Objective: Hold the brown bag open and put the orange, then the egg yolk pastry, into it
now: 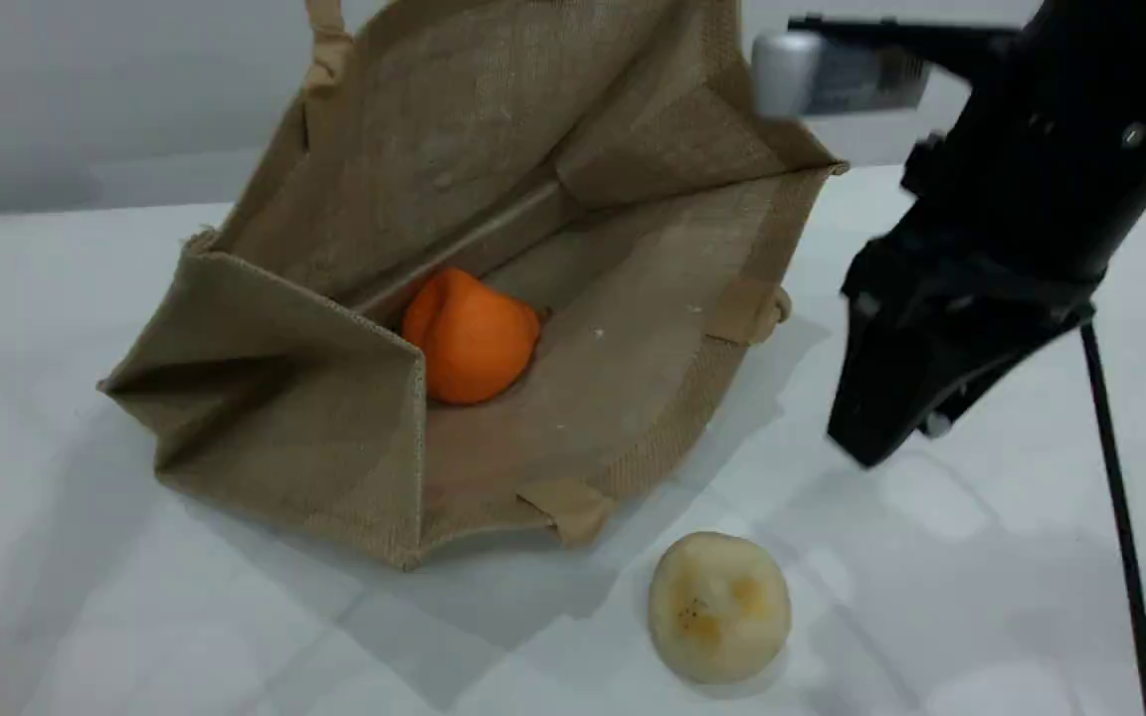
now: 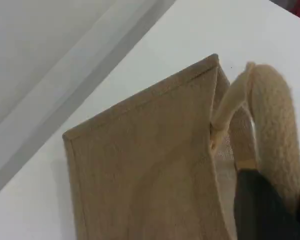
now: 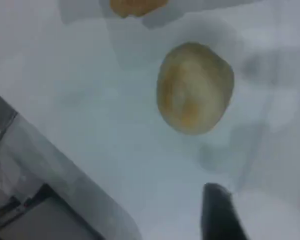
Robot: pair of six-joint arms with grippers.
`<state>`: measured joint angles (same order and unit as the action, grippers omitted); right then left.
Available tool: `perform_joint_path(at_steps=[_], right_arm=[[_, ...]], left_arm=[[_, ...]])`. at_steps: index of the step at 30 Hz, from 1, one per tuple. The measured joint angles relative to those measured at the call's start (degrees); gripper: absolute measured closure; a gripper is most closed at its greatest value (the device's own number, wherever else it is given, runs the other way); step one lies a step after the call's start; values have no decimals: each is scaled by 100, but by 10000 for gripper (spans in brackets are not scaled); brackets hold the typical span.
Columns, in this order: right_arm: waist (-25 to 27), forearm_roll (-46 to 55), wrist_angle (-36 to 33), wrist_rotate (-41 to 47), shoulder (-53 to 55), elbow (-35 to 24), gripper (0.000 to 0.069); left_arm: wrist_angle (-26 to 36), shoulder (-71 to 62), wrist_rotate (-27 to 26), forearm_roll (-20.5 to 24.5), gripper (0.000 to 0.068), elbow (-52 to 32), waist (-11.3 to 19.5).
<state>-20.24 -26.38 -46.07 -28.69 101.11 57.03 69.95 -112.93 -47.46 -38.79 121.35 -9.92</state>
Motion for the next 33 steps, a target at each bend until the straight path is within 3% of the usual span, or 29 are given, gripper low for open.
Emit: perform_joint_path(at_steps=[5,15,24,33], right_arm=[[-175,-185,284,-2,489,0,283],[-545,-463,863,-87,1169,0,275],[-545,-1140,1275,-508,1243,0,217],[-551,-1515,1544,-760,1504,0,213]], left_arm=[[5,0,0,0,594,0,0],[0,0,0,0,594,0,0],[0,0,0,-14,594,0,0],[0,0,0,-12,594,0,0]])
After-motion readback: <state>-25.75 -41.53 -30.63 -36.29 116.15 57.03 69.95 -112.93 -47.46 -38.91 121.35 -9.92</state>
